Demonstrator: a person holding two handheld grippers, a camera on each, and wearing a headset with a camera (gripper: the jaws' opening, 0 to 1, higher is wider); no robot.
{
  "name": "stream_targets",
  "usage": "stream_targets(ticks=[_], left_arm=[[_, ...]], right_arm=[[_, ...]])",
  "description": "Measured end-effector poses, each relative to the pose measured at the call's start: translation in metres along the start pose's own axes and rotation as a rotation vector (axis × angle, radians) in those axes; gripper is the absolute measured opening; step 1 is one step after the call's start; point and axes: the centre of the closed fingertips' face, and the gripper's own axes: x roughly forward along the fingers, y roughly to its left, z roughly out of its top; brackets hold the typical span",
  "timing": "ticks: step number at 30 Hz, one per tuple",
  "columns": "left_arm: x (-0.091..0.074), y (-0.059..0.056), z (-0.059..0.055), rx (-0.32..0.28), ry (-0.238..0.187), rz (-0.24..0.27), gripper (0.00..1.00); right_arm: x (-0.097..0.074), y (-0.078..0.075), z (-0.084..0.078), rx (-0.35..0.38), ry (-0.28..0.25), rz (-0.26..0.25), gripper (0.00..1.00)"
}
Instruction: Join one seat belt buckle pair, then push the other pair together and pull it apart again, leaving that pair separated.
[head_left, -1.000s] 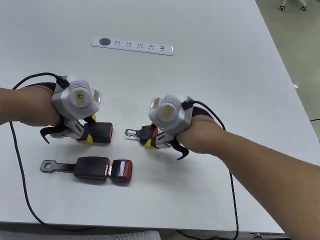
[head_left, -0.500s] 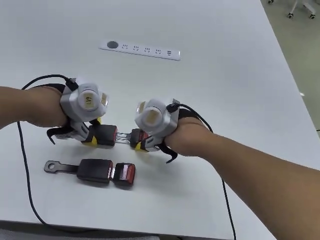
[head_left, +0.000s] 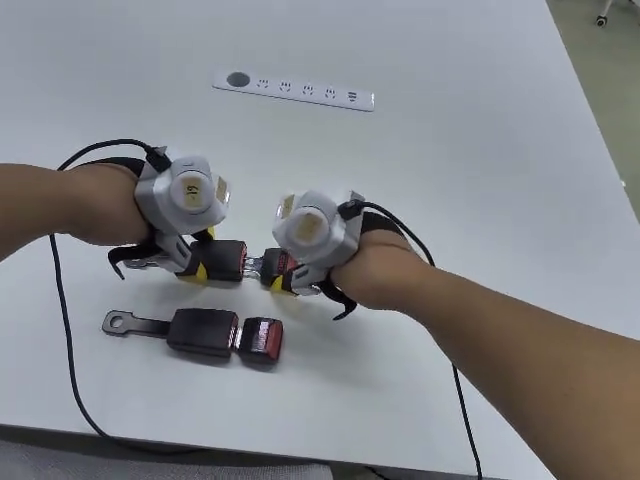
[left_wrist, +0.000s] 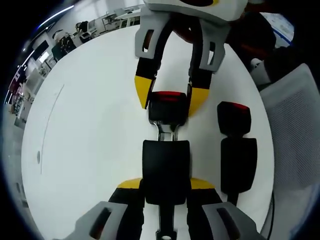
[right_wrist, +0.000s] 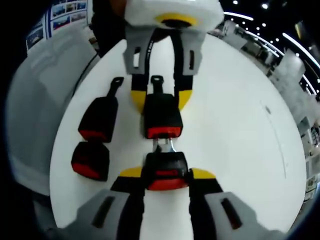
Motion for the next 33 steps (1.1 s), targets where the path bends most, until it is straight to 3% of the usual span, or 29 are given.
stream_targets(ticks=[5,12,14,16,19,33], left_arm=[[0.001,0.001,0.000,0.004,-0.008,-0.005,0.32],[0.002,0.000,0.001,0.014,0.006,-0.003,0.31],[0.002,0.001,0.001,0.020,0.012,-0.004,0.31],[0.002,0.000,0.001,0.023,0.015,-0.004,0.31],[0.002,0.000,0.001,0.015,0.000,-0.004,0.31],[0.001,-0.001,0.002,0.027,0.014,-0.007,0.32]], right_arm=[[0.001,0.000,0.002,0.013,-0.019,-0.001,0.31],[0.004,-0.001,0.005,0.014,-0.008,-0.001,0.30],[0.006,0.000,0.011,0.025,-0.023,-0.002,0.30],[0.011,0.002,0.019,0.027,0.002,-0.015,0.29],[0.009,0.001,0.016,0.029,-0.015,-0.004,0.30],[0.007,0.002,0.014,0.013,0.003,-0.014,0.31]])
